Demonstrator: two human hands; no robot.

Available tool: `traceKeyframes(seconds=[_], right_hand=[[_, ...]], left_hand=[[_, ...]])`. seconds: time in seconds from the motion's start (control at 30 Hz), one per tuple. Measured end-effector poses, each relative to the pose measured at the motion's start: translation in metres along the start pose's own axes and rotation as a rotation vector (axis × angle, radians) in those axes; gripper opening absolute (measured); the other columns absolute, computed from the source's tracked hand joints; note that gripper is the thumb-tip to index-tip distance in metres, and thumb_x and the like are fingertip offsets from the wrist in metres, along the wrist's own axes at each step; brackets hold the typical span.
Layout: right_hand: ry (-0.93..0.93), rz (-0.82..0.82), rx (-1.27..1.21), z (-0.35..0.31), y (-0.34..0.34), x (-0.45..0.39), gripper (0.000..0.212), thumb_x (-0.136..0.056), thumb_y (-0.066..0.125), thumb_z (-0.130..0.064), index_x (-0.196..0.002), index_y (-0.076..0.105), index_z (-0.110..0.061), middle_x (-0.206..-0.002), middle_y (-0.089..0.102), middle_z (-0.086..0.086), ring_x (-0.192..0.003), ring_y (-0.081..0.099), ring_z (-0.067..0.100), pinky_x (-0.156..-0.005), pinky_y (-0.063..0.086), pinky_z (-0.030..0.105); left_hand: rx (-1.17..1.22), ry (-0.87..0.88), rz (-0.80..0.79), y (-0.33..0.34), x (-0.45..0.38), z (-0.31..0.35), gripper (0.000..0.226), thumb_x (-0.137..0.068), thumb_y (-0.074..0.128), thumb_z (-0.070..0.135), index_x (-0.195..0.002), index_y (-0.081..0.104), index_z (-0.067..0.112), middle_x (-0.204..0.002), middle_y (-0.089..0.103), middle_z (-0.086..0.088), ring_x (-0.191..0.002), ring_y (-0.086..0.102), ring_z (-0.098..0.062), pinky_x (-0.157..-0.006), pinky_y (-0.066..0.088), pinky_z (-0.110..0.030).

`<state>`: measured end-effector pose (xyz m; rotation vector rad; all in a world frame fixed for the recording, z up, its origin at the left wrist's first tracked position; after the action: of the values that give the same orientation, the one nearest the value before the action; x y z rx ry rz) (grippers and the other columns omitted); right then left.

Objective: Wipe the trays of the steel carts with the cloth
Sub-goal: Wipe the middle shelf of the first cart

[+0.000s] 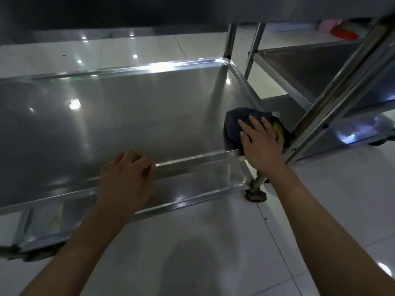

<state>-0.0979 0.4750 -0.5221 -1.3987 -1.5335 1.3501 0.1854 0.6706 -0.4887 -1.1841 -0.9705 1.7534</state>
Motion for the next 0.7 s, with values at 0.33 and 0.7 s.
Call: traceKeyframes(seconds=[0.33, 0.7], right_hand=[[-0.015, 0.036, -0.073, -0.038, 0.004, 0.006, 0.041, -0.102, 0.037, -0.041, -0.142, 0.046, -0.048, -0.158, 0.034, -0.015, -0.147, 0.019, 0.014, -0.117, 0.014, 0.056], [-0.322, -0.183, -0.111, -0.215, 0.049, 0.034, 0.043, -0.104, 0.031, -0.044, -0.145, 0.038, -0.051, -0.163, 0.021, -0.016, -0.152, 0.007, 0.016, -0.115, 0.008, 0.061]], left_hand=[[-0.058, -0.115, -0.004, -0.011, 0.002, -0.036, 0.033, -0.086, 0.065, 0.057, -0.084, 0.07, 0.024, -0.101, 0.064, -0.002, -0.1, 0.057, -0.033, -0.08, 0.052, -0.045], [-0.123, -0.163, -0.099, -0.037, 0.008, -0.091, 0.027, -0.093, 0.06, 0.046, -0.102, 0.075, 0.025, -0.114, 0.064, -0.002, -0.107, 0.056, -0.032, -0.088, 0.05, -0.046]])
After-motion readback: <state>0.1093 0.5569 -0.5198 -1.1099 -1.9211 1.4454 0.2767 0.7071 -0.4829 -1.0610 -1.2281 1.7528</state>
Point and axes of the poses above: each hand's wrist, its own x-axis away from the middle knuckle, its own y-axis out of the palm, z = x × y, the point moved 8 cm from there along -x, towards the middle knuckle
